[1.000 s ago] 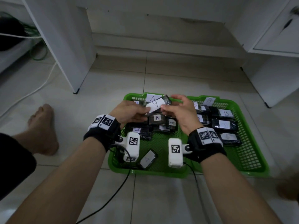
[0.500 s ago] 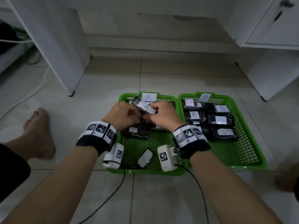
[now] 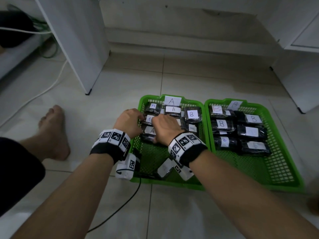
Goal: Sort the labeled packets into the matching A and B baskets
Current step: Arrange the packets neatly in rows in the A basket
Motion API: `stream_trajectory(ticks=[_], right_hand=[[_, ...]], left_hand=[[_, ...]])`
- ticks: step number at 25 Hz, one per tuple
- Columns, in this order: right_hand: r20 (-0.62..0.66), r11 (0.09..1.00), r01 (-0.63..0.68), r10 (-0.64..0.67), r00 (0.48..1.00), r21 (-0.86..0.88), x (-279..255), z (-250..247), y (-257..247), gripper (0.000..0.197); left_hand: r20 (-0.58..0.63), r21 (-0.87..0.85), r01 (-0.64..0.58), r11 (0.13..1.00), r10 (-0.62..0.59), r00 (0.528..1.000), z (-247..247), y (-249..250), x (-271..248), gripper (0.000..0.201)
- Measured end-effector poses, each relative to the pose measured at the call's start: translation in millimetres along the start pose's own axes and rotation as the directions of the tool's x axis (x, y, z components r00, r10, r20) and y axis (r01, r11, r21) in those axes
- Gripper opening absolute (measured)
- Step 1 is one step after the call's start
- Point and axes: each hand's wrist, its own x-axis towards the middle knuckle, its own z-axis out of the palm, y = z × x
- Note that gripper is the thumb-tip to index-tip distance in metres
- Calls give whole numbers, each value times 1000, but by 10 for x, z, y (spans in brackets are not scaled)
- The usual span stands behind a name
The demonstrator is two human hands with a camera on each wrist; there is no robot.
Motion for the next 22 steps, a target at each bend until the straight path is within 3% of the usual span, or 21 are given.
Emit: stream_trajectory(ticks=[5, 10, 12, 13, 15, 18, 20, 22], right_hand=[[-8, 999, -20, 21, 1000, 31, 51, 118, 82, 29], [-3, 991, -56, 57, 998, 125, -9, 147, 190, 34], [0, 985, -94, 95, 995, 146, -55, 103, 207, 26], [40, 982, -119, 114, 993, 146, -85, 84, 221, 24], [249, 990, -107, 81, 965, 90, -165, 59, 237, 34], [567, 1000, 5, -14, 823, 16, -278, 134, 203, 32], [625, 999, 52, -50, 779, 14, -307, 239, 211, 42], [627, 997, 81, -56, 777, -12, -338, 322, 239, 39]], left_hand=[[-37, 19, 10, 1000, -10, 999, 12, 49, 10, 35], [-56, 4, 26, 1000, -26, 998, 15, 75, -8, 34], [-46, -29, 36, 999, -37, 998, 17, 40, -3, 38], [-32, -42, 39, 998, -40, 999, 12, 15, 1, 38], [5, -10, 13, 1000, -13, 1000, 10, -7, 2, 35], [36, 181, -172, 968, 169, 985, 10, 109, -31, 24], [170, 342, -296, 892, 251, 953, 21, 257, -105, 20], [330, 463, -310, 830, 163, 930, 85, 350, -217, 16]])
